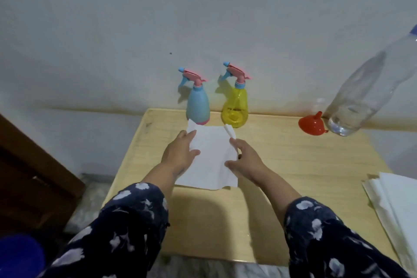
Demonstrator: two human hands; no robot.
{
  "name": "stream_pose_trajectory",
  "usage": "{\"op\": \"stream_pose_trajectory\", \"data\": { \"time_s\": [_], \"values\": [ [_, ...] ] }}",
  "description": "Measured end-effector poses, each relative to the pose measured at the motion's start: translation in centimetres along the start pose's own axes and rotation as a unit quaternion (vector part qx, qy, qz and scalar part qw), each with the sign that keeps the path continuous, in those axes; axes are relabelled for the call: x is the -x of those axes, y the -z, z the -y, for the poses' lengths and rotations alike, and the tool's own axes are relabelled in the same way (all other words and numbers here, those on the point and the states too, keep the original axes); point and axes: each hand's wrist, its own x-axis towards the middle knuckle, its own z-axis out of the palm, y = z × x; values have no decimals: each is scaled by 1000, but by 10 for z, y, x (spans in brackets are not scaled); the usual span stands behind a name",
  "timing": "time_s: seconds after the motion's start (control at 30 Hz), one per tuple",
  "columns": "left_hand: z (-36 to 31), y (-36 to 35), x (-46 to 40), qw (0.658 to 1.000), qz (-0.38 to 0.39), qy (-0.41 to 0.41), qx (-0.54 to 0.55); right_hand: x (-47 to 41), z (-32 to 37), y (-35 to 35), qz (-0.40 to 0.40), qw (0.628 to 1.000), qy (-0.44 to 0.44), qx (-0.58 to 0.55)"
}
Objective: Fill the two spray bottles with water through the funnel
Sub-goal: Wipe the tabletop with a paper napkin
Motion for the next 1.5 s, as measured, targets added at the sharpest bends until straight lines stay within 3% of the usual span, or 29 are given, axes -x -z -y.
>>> {"op": "stream_pose_trajectory", "data": {
  "time_s": [0.13,0.2,0.33,0.5,0.6,0.7,0.9,1.3,1.5],
  "values": [
    [30,0,-27,998,57,-11,-29,-29,3,-29,-24,999,-21,37],
    [39,0,-33,995,70,-17,-65,-36,-1,-36,-38,989,-2,140],
    [50,-2,-40,985,55,-34,-157,-47,-8,-46,-115,935,42,334],
    [60,-14,-51,995,-6,32,-97,-66,-2,-66,-23,905,101,414],
    [68,-17,-53,992,0,-10,-123,-80,-6,-78,11,897,83,434],
    [74,-21,-53,978,61,-75,-184,-90,-12,-78,23,885,47,463],
    [84,-18,-61,959,127,-84,-238,-99,-22,-73,2,876,65,477],
    [102,-26,9,956,76,-159,-234,-32,-39,-80,17,875,143,463],
    [96,-26,61,960,90,-137,-229,18,-49,-81,55,870,163,461]
  ]
}}
